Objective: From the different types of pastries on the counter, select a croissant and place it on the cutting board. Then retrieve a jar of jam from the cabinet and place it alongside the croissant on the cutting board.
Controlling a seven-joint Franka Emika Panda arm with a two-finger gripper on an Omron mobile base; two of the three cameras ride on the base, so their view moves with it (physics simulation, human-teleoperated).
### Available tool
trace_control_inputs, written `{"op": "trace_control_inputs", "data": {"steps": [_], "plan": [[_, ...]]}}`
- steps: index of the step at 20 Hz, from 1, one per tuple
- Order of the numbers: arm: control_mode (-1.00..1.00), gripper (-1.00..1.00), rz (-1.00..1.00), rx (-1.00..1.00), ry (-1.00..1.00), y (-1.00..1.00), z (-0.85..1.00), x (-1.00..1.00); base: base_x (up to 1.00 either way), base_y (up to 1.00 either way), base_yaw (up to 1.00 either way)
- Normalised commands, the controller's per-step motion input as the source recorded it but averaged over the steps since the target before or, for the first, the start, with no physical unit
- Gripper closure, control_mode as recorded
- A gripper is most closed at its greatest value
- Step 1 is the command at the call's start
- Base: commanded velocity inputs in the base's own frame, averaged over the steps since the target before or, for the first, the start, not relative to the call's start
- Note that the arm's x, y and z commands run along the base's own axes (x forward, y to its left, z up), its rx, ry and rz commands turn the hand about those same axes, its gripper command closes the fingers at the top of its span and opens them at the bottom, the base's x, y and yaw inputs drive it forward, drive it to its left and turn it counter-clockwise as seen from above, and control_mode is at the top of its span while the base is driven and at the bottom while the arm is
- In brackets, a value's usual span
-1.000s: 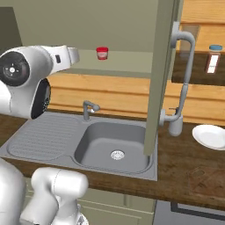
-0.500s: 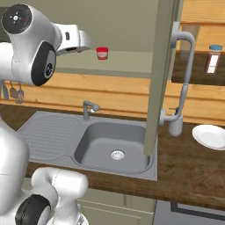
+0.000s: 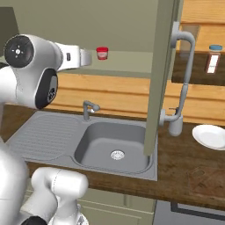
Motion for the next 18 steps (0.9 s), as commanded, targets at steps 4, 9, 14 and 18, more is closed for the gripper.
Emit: {"op": "trace_control_inputs", "data": {"steps": [4, 9, 14, 18], "plan": [[-1.0, -1.0, -0.06, 0.0, 0.04, 0.0, -0.13, 0.82, 0.0, 0.0, 0.0], [-1.0, -1.0, -0.08, 0.04, 0.1, -0.02, 0.0, 0.81, 0.0, 0.0, 0.0], [-1.0, -1.0, -0.02, 0.05, 0.04, -0.01, 0.0, 0.78, 0.0, 0.0, 0.0], [-1.0, -1.0, 0.0, 0.02, 0.0, 0.0, -0.14, 0.73, 0.0, 0.0, 0.0]]}}
